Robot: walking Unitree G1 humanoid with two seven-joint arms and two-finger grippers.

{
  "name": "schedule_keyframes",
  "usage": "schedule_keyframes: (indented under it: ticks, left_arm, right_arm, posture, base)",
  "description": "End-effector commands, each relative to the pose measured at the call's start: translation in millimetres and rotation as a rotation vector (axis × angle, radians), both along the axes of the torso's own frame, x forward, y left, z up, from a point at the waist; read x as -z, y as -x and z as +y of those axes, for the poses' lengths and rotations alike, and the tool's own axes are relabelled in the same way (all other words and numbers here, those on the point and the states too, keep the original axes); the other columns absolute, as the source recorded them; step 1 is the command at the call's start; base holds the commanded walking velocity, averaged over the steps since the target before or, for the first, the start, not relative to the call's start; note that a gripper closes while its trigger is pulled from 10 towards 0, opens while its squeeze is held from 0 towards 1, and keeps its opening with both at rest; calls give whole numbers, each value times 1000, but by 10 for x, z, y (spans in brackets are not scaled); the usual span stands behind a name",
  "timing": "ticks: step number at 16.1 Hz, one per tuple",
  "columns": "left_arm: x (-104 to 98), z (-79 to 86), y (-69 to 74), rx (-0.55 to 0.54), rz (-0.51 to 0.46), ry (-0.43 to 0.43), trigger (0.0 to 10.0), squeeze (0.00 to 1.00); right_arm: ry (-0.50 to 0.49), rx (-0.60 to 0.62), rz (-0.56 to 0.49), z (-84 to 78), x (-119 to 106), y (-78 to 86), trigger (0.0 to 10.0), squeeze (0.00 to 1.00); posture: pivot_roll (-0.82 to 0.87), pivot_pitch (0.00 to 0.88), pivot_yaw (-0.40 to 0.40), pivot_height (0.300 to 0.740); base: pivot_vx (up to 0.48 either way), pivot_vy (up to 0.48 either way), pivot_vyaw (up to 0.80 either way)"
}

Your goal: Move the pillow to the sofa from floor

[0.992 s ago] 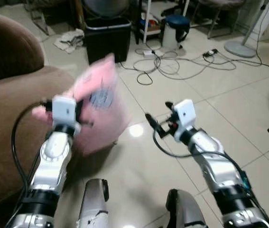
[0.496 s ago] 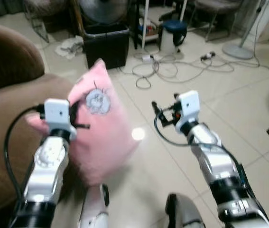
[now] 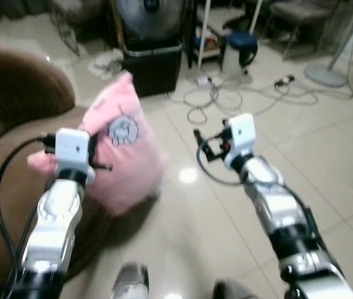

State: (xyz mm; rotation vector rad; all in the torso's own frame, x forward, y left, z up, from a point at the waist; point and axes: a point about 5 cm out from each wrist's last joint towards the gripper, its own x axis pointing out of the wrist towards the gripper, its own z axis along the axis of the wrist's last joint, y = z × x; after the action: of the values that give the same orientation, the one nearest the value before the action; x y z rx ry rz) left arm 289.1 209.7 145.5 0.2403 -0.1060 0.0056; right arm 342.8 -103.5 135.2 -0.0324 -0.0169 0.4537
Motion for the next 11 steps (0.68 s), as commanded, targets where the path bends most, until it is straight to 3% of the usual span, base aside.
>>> schedule_keyframes:
  ticks: [1, 6, 9, 11]
  left_arm:
    - [-160, 20, 7, -12, -73, -5, 10000, 0]
    - [-167, -41, -13, 12, -68, -56, 10000, 0]
    - [-207, -45, -61, 23, -80, -79, 10000, 0]
    - [-223, -31, -79, 30, -79, -72, 10000, 0]
  right_arm:
    - [11, -8, 5, 25, -6, -8, 10000, 0]
    - [23, -26, 4, 26, 24, 24, 10000, 0]
    - [-47, 0, 47, 0, 86, 25, 10000, 0]
    - [-49, 15, 43, -11, 96, 31, 10000, 0]
  posture:
    - [263, 0, -52, 740]
    - [245, 0, -39, 740]
    - [235, 0, -19, 740]
    - [222, 0, 6, 740]
  base:
    - [0, 0, 0]
    - [0, 0, 0]
    - [0, 0, 0]
    - [296, 0, 0]
